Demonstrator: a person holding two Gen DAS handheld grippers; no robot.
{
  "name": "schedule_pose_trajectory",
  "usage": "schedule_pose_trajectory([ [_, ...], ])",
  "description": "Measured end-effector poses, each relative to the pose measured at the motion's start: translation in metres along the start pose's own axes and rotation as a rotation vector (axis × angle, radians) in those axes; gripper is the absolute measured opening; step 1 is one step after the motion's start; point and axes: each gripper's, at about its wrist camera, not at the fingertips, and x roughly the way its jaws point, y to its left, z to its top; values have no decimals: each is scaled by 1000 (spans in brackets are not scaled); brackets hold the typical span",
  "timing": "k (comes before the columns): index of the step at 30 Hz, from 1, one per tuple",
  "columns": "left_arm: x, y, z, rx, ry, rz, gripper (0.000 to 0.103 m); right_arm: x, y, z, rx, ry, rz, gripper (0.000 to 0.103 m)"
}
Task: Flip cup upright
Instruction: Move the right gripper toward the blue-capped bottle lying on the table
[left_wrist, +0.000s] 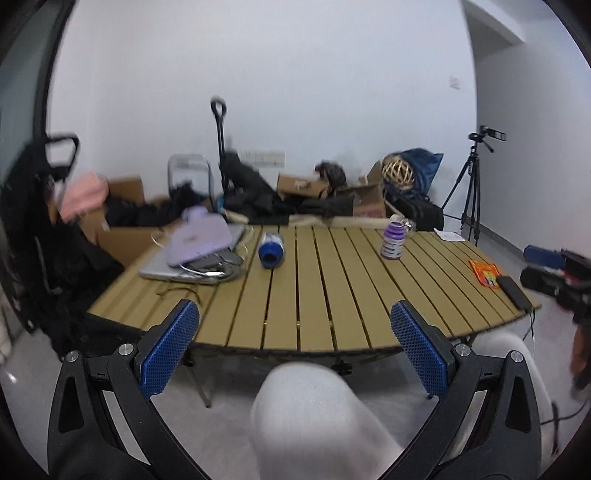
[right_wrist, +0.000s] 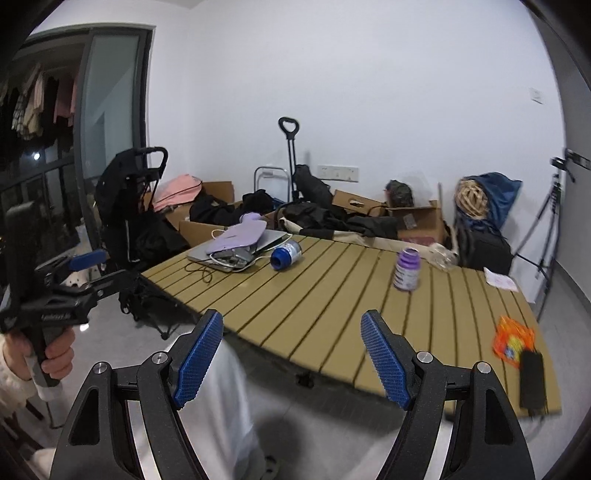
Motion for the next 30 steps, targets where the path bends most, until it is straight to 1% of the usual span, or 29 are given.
schedule_pose_trajectory([
  [1,16,6,8,1,17,4,103,22,-6,9,12,10,15,82],
  [4,56,26,27,-28,9,-1,103,71,-18,27,55,49,41,82],
  [6,87,39,38,-59,44,-26,103,116,-22,39,62,74,65,82],
  [7,105,48,43,-80,70,-33,103,132,-25,41,64,88,70,82],
  [8,125,56,48,-94,100,-42,103,163,-29,45,78,129,85,82],
  [9,139,61,51,-99,121,-37,103,179,-34,47,88,150,95,82],
  [11,173,75,58,-102,161,-1,103,232,-42,53,116,225,118,82],
  [12,187,82,61,-104,164,22,103,258,-43,54,124,260,130,82],
  [13,200,88,64,-108,165,32,103,271,-42,54,131,270,133,82],
  [14,211,95,67,-121,158,45,103,295,-42,57,140,286,151,82],
  [16,233,112,73,-155,152,44,103,334,-40,61,144,312,166,82],
  [17,244,118,75,-173,160,46,103,361,-36,63,152,333,178,82],
  [18,255,125,78,-189,174,38,103,373,-34,63,156,339,182,82],
  [20,278,135,83,-201,208,15,103,409,-25,66,168,344,177,82],
  [21,291,139,86,-192,229,7,103,428,-19,67,175,347,161,82],
  [24,321,143,93,-167,279,8,103,464,-9,70,203,348,145,82],
  [25,329,147,96,-172,288,13,103,478,-4,70,201,351,134,82],
  [28,349,154,103,-193,303,-5,103,510,4,68,202,387,69,82],
  [30,355,155,107,-205,295,7,102,521,3,61,198,418,30,81],
])
